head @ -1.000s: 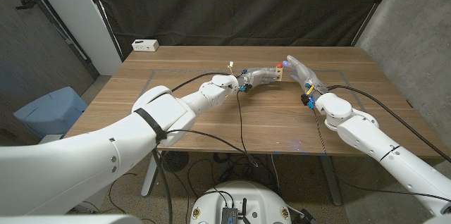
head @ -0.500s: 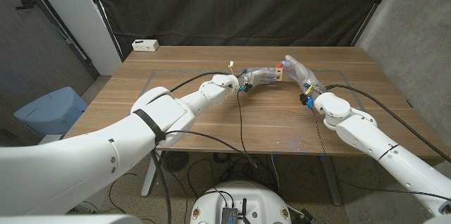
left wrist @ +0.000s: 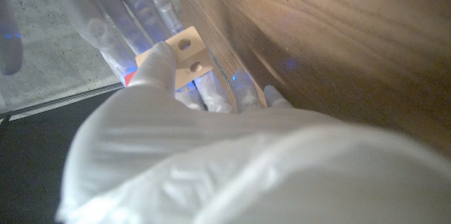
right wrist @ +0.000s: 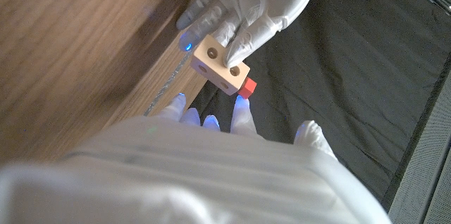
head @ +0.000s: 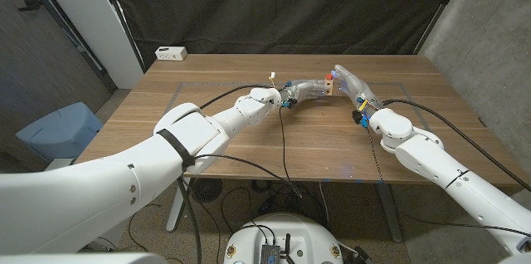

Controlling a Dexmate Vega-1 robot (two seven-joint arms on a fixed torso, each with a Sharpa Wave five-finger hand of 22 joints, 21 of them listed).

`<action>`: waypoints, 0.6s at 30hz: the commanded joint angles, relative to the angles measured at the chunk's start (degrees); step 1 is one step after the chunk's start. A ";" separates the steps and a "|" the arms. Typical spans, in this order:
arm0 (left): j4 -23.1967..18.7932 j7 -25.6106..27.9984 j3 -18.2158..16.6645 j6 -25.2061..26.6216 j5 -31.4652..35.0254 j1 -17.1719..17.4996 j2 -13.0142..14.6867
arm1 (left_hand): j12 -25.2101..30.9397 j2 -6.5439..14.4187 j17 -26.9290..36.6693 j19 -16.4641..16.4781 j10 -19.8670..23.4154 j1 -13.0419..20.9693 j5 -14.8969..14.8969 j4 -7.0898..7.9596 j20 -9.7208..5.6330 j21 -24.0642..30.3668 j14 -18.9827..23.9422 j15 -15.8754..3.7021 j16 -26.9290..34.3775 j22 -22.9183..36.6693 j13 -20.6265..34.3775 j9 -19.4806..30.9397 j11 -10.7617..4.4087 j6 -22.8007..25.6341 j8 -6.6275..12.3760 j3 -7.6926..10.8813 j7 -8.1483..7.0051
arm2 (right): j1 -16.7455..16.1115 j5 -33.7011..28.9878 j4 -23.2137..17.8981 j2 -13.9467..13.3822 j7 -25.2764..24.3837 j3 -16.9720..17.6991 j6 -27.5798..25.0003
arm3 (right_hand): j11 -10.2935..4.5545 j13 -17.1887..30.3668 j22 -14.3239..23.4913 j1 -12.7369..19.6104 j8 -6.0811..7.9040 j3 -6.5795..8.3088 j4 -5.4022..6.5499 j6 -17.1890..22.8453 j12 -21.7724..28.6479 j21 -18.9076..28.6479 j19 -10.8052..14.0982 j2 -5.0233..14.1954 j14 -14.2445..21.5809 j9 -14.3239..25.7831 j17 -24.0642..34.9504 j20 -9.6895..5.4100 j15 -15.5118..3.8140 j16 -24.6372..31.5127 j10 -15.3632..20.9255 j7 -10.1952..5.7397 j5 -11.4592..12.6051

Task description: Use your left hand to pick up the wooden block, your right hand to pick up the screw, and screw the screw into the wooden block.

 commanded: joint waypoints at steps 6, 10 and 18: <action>1.13 -0.29 -0.07 -0.70 -0.13 -0.21 -0.40 | 0.37 -0.07 0.15 -0.22 0.22 -0.41 0.31 0.02 0.06 0.29 0.10 -3.26 0.15 0.24 0.11 0.33 0.20 0.89 0.48 0.18 0.46 | -1.33 0.01 -1.73 -0.73 -0.60 0.44 -0.37 | 0.29 0.09 0.17 -0.40 0.18 0.31 -0.02 -0.11 0.17 0.23 -0.03 -0.25 -4.81 0.22 0.16 0.28 0.28 -0.10 -1.59 -0.05 0.34; 1.25 -0.30 -0.07 -0.83 -0.12 -0.22 -0.46 | 0.37 0.01 0.17 -0.26 0.21 -0.47 0.32 0.08 0.12 0.27 0.08 -3.25 0.16 0.24 0.11 0.34 0.21 0.88 0.48 0.18 0.49 | -1.68 0.09 -2.17 -0.95 -0.74 0.61 -0.55 | 0.29 0.09 0.17 -0.40 0.18 0.33 -0.02 -0.12 0.19 0.23 -0.02 -0.24 -4.75 0.22 0.16 0.33 0.26 -0.07 -1.55 -0.10 0.34; 1.35 -0.38 -0.09 -0.90 -0.13 -0.23 -0.54 | 0.38 -0.01 0.17 -0.24 0.23 -0.46 0.32 0.06 0.02 0.28 0.11 -3.22 0.18 0.24 0.11 0.34 0.21 0.99 0.53 0.17 0.50 | -2.26 0.00 -2.90 -1.31 -0.96 0.80 -0.62 | 0.29 0.09 0.17 -0.41 0.20 0.37 -0.03 -0.07 0.18 0.25 0.01 -0.23 -4.76 0.22 0.15 0.31 0.27 -0.08 -1.57 -0.10 0.35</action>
